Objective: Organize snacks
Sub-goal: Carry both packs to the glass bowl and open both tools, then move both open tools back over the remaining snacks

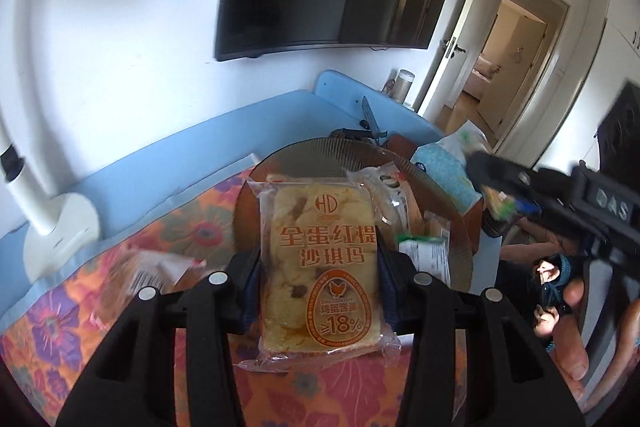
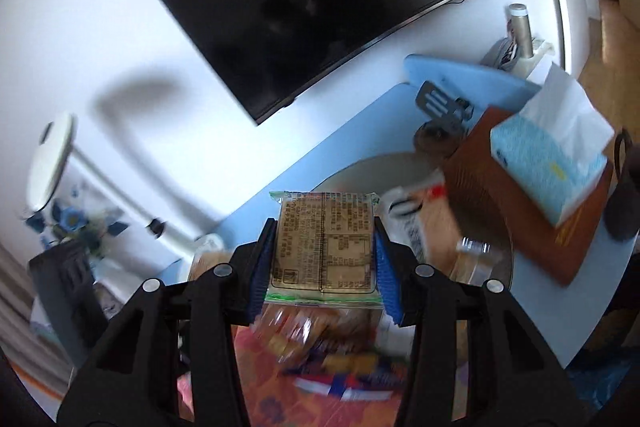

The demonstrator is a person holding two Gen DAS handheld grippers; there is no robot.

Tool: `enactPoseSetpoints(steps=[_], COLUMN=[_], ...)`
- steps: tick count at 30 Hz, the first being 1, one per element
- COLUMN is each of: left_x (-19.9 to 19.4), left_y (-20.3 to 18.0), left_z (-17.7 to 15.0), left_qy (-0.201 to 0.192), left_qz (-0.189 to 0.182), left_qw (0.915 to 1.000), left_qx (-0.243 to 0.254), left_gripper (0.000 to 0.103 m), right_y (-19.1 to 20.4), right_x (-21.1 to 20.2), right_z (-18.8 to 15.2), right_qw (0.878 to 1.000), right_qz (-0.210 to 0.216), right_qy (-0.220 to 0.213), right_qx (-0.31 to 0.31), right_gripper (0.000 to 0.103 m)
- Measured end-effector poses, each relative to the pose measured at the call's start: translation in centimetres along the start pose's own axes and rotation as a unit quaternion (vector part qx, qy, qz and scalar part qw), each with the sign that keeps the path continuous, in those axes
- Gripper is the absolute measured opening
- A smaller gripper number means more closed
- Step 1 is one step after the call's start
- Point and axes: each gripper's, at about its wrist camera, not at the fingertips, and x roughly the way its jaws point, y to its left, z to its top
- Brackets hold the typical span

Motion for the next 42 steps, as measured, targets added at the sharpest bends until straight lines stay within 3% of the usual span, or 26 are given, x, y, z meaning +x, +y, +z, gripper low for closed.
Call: enactPoseSetpoints(steps=[1, 3, 5, 6, 10, 12, 17, 20, 23, 25, 27, 30, 35, 36, 38, 42], left_x=[0.8, 2.2, 3.3, 3.5, 2.4, 0.7, -3.9, -7.6, -11.2, -12.5, -12.9, -12.6, -11.3, -10.9, -10.5, -10.5], left_y=[-0.3, -0.4, -0.4, -0.2, 1.0, 1.9, 4.9, 6.7, 9.3, 11.6, 13.7, 17.0, 18.8, 18.9, 19.5, 20.9], left_z=[0.5, 1.8, 3.0, 3.2, 2.6, 1.5, -2.0, -4.9, -9.0, -12.3, -15.1, -18.5, -20.8, -21.1, -21.1, -21.7], left_qy=[0.003, 0.007, -0.001, -0.005, -0.004, -0.014, -0.02, -0.03, -0.04, -0.032, -0.016, 0.006, 0.007, 0.008, 0.018, 0.022], left_qz=[-0.001, 0.001, 0.016, 0.021, 0.007, 0.018, 0.027, 0.047, 0.066, 0.095, 0.131, 0.179, 0.231, 0.24, 0.229, 0.217], left_qw=[1.0, 1.0, 0.9999, 0.9998, 0.9999, 0.9997, 0.9991, 0.9981, 0.9963, 0.9934, 0.9883, 0.9771, 0.9653, 0.9634, 0.964, 0.9613], left_qx=[0.001, -0.001, -0.003, -0.006, -0.012, -0.008, -0.026, -0.026, -0.039, -0.055, -0.077, -0.115, -0.122, -0.12, -0.135, -0.169], left_gripper=[0.045, 0.047, 0.075, 0.081, 0.08, 0.081, 0.082, 0.084, 0.095, 0.095, 0.095, 0.095, 0.095, 0.095, 0.095, 0.095], right_y=[-0.1, -0.8, -1.6, -2.3, -2.8, -1.8, 4.7, 9.5, 13.7, 15.8, 17.0, 17.8, 16.7, 16.1, 14.9, 12.7], right_x=[1.2, 3.4, 4.7, 4.6, 2.8, 1.3, -2.1, -4.2, -5.5, -4.9, -3.1, 1.3, 6.3, 7.3, 7.9, 9.1], right_z=[1.1, 2.5, 3.0, 2.6, -0.8, -2.6, -6.5, -9.1, -13.3, -17.3, -20.5, -24.3, -25.6, -25.2, -24.5, -23.3], right_qw=[1.0, 1.0, 0.999, 0.999, 0.999, 0.999, 0.992, 0.981, 0.964, 0.95, 0.944, 0.938, 0.935, 0.938, 0.948, 0.963], right_qz=[-0.011, -0.025, -0.026, -0.022, -0.008, -0.009, 0.028, 0.057, 0.075, 0.093, 0.097, 0.069, -0.003, -0.012, 0.011, 0.016], right_qy=[0.0, 0.013, 0.023, 0.026, 0.034, 0.029, 0.031, 0.021, 0.006, 0.008, 0.023, 0.045, 0.039, 0.056, 0.08, 0.113], right_qx=[-0.003, -0.002, 0.007, 0.01, -0.004, -0.027, -0.12, -0.184, -0.255, -0.298, -0.316, -0.336, -0.353, -0.341, -0.308, -0.245], right_gripper=[0.05, 0.073, 0.071, 0.071, 0.071, 0.07, 0.073, 0.089, 0.1, 0.1, 0.1, 0.1, 0.1, 0.1, 0.1, 0.1])
